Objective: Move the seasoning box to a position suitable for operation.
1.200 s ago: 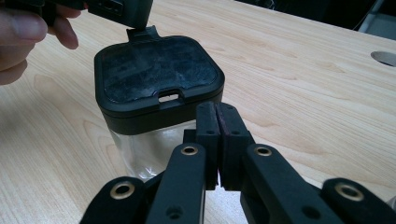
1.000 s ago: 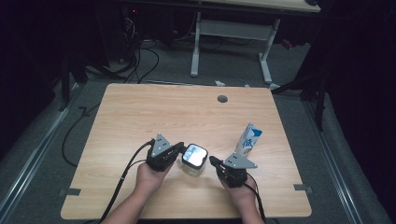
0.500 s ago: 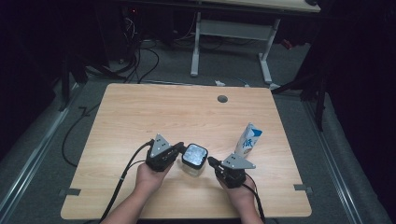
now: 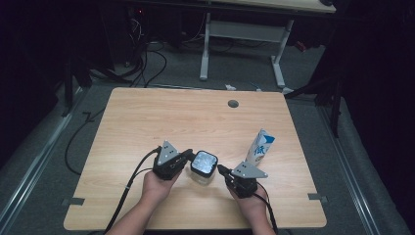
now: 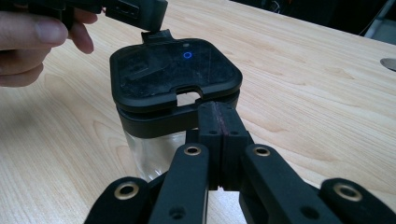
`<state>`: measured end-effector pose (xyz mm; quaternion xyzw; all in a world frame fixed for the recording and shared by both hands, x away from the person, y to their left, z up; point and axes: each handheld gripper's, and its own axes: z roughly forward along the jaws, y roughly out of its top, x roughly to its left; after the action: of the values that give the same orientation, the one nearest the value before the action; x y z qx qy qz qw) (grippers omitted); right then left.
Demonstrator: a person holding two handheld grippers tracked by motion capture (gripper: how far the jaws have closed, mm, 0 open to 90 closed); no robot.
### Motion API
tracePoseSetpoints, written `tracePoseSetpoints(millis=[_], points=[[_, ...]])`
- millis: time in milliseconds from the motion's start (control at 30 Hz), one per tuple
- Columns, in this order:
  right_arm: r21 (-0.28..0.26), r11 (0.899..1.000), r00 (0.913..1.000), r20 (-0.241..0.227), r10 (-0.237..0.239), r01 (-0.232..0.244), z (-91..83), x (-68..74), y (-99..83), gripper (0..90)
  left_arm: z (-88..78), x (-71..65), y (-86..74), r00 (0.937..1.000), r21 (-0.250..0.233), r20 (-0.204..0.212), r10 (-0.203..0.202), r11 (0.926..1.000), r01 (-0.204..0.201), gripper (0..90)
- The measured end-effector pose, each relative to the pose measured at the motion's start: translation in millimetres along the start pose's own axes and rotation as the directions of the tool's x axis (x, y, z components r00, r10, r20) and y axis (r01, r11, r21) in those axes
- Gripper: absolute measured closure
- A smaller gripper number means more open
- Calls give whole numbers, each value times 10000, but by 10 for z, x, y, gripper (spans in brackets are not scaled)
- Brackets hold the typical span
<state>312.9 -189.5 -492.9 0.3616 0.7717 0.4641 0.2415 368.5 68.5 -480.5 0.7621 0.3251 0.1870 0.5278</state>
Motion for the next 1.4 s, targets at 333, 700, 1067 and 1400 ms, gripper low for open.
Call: tracePoseSetpoints(millis=[333, 700, 1067, 1400], points=[[58, 10000, 10000, -70, -3, 4, 11, 8, -7, 899, -2, 4, -1, 10000, -1, 26, -60, 10000, 60, 900], [54, 9999, 9999, -104, 86, -85, 23, 5, -17, 899, -9, -1, -9, 10000, -30, 13, -97, 9999, 97, 900], [-120, 9999, 10000, -27, 41, -41, -7, 9, 24, 899, -14, 7, -22, 9999, -87, 72, -136, 9999, 136, 900], [-217, 9998, 10000, -61, 32, -33, -30, 0, 36, 899, -13, 9, -34, 9999, -95, -26, -138, 9999, 138, 900]])
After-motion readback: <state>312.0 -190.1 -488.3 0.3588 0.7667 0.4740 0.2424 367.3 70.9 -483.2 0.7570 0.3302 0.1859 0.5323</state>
